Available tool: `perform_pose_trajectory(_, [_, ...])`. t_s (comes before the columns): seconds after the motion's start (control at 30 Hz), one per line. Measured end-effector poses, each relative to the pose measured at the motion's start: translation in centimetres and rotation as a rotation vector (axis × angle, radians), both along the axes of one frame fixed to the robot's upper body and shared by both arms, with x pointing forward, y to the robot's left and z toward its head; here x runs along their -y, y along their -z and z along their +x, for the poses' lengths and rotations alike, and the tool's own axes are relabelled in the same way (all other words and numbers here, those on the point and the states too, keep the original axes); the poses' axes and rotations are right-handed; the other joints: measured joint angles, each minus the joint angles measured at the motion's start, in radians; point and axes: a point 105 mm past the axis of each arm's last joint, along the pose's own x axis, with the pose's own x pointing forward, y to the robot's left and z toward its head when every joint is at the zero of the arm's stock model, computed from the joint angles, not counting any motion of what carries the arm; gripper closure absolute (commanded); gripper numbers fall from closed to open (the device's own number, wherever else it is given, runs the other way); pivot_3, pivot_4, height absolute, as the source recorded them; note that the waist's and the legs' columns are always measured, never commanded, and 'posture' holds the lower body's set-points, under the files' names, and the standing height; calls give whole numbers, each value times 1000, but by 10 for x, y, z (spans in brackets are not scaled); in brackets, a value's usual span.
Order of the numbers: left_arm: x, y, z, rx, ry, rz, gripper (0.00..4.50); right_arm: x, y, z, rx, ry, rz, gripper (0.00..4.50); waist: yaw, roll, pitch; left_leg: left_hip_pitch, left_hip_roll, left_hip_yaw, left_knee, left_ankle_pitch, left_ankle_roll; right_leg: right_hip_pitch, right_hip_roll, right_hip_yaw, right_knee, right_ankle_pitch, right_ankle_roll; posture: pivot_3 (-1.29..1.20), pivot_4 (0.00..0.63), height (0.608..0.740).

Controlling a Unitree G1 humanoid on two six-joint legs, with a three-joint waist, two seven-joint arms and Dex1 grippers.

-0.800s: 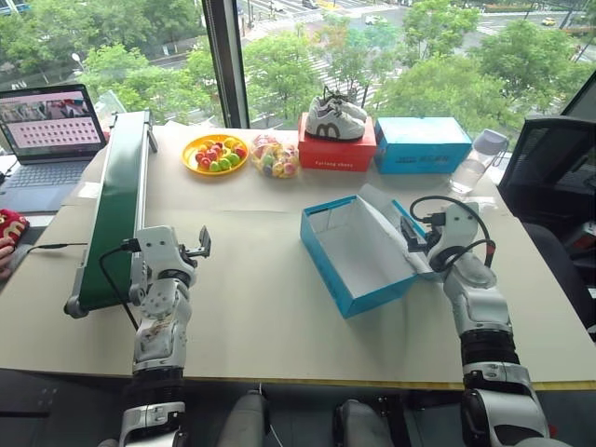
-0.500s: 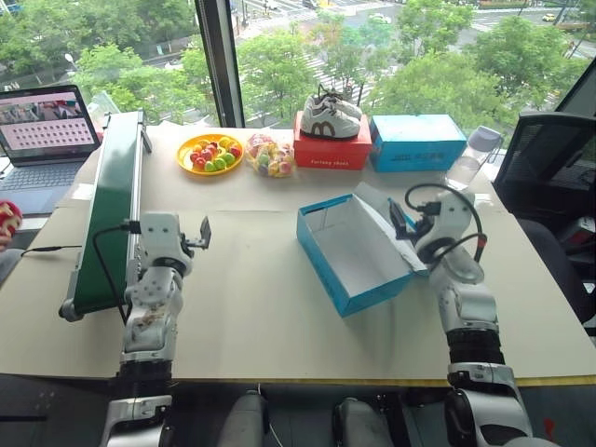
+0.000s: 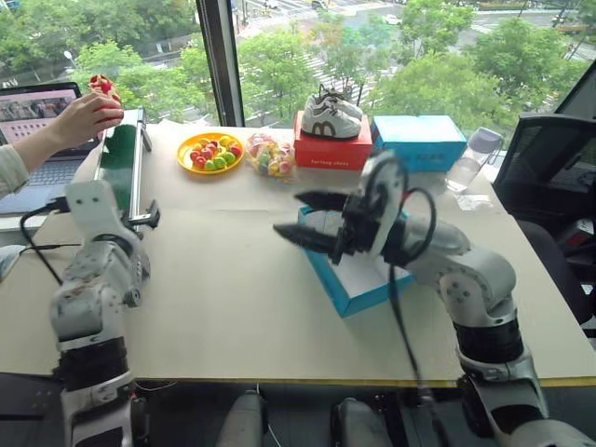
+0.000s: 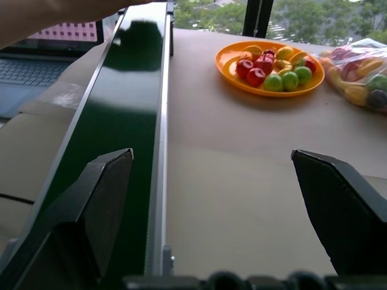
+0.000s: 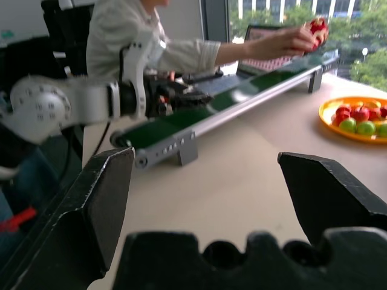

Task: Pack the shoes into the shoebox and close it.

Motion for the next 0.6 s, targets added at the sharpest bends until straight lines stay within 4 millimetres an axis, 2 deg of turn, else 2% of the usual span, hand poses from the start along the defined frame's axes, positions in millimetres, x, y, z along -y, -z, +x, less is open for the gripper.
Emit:
perform_pose_trajectory(0.07, [-13, 10, -8, -36, -39, -31, 0, 1, 17, 1, 31, 21, -89, 9, 1, 0, 0, -3, 0, 0, 0, 0, 0, -4, 0, 0, 1, 0, -1, 0, 150, 740])
perform_pose_trajectory(0.17, [-17, 21, -12, -75, -44, -50, 0, -4, 27, -3, 38, 7, -106, 9, 3, -2, 0, -5, 1, 0, 0, 3, 5, -5, 1, 0, 2, 0, -1, 0, 150, 740])
perform_pose_trajectory(0.3, [-24, 28, -17, -109, -53, -42, 0, -4, 37, -4, 21, 10, -126, 9, 5, -6, 1, -5, 1, 1, 0, 0, -1, -7, 0, 0, 1, 0, -1, 0, 150, 740])
perform_pose_trajectory(0.6, [-21, 33, -16, -130, -45, -40, 0, -10, 35, -6, 15, -2, -88, 9, 8, -7, 1, -5, 5, 3, 0, 0, -1, -7, 2, 1, 1, 2, -3, 0, 150, 740])
